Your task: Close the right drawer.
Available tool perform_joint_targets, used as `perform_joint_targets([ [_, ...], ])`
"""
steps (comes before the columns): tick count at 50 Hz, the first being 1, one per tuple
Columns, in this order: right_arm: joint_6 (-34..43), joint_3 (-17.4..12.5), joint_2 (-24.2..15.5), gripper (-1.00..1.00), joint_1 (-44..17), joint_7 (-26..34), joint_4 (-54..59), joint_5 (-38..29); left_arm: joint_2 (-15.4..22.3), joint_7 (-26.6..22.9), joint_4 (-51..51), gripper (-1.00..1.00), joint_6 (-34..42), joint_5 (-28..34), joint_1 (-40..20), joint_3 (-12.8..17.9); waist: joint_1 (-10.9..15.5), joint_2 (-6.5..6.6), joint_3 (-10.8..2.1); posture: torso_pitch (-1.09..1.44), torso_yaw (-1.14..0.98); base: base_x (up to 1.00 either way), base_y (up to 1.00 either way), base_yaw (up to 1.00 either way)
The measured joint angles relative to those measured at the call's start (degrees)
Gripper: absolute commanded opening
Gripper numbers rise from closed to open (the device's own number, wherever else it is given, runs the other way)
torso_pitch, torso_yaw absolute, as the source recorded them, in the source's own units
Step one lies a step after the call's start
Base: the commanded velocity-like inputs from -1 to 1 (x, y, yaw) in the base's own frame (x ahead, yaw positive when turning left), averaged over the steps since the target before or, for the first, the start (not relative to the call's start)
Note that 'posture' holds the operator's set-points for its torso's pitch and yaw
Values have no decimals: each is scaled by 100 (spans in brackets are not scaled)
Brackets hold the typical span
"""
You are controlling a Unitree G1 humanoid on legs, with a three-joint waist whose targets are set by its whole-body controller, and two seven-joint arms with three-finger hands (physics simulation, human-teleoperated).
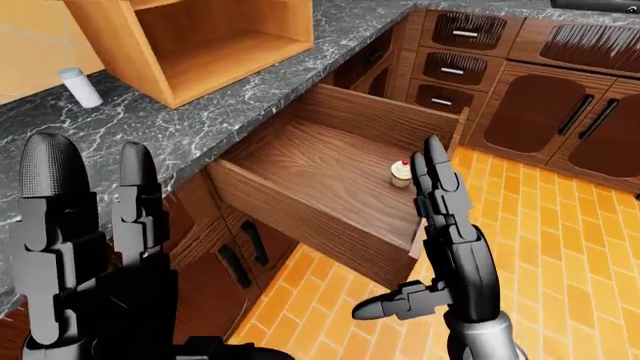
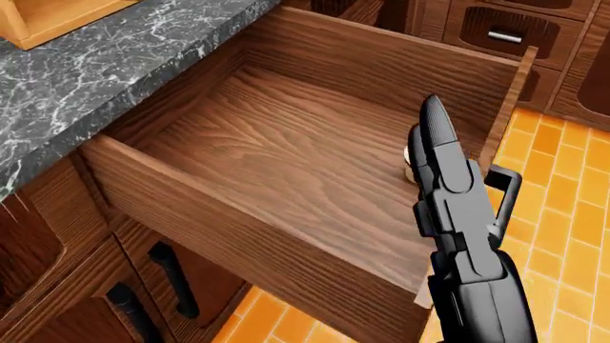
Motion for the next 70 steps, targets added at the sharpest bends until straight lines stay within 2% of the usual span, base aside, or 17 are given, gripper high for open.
perform_joint_targets([
  [2,43,17,-21,100,26,30,54,-15,-14,15,25,100,48,0,26,-16,17,-44,-21,0,0,0,26,0],
  [12,-30,-37,-29,100,5,2,-81,-8,-20,19,-103,100,25,10,5,-42,-29,-651,-42,0,0,0,25,0],
  [14,-20,-118,-58,100,22,-14,5,-6,-44,-6,-34,100,41,23,2,-96,-99,-526,-13,0,0,0,25,0],
  [16,19,-148,-54,100,60,-30,78,-2,-32,-17,3,100,79,29,15,-84,-102,-576,-64,0,0,0,25,0],
  [18,14,-149,-55,100,43,-36,69,4,-34,-11,-39,100,87,25,12,-64,-85,-527,-89,0,0,0,25,0],
  [22,-84,-160,-37,100,13,-57,12,5,-36,-19,-147,100,45,26,0,-88,-126,-224,-1,0,0,0,12,0],
  [24,-94,-181,-10,100,-33,-86,0,-22,-32,-17,-189,100,21,27,-2,-84,-203,-5,-65,0,0,0,0,0],
  [29,-21,-126,28,100,-15,-71,162,-11,-10,34,20,100,60,13,34,-23,-29,-443,-99,0,0,0,0,0],
  [31,-68,-173,4,100,-28,-94,129,-27,-23,27,39,100,34,13,33,-51,-24,-538,-120,0,0,0,0,0],
  [38,-261,-174,-2,100,48,-80,81,89,-3,7,7,100,-55,24,41,-75,28,-418,-221,0,0,0,0,0],
  [47,-513,-134,-49,100,130,-31,129,98,-7,11,-1,100,-13,27,34,-73,33,-379,-270,0,0,0,0,-1],
  [55,-541,-120,-44,100,150,-1,71,117,-3,31,-58,100,16,47,19,-94,-99,-359,-28,0,0,0,0,-51],
  [61,-556,-192,-75,100,166,-43,113,124,-12,-4,-52,100,28,66,22,-136,-157,-142,11,0,0,0,0,-54],
  [63,-560,-173,-74,100,161,-35,104,124,-10,5,-66,100,27,58,27,-113,-127,30,27,0,0,0,0,-48],
  [66,-585,-78,-42,100,148,7,171,114,7,36,-35,100,19,36,31,-51,-12,-12,59,0,0,0,0,-48],
  [68,-582,-73,-50,100,157,34,196,105,3,43,-32,100,29,27,44,-55,-25,20,8,0,0,0,0,-47],
  [70,-588,-106,-48,100,154,31,163,105,6,35,-56,100,18,23,24,-62,-25,-62,-38,0,0,0,0,-47],
])
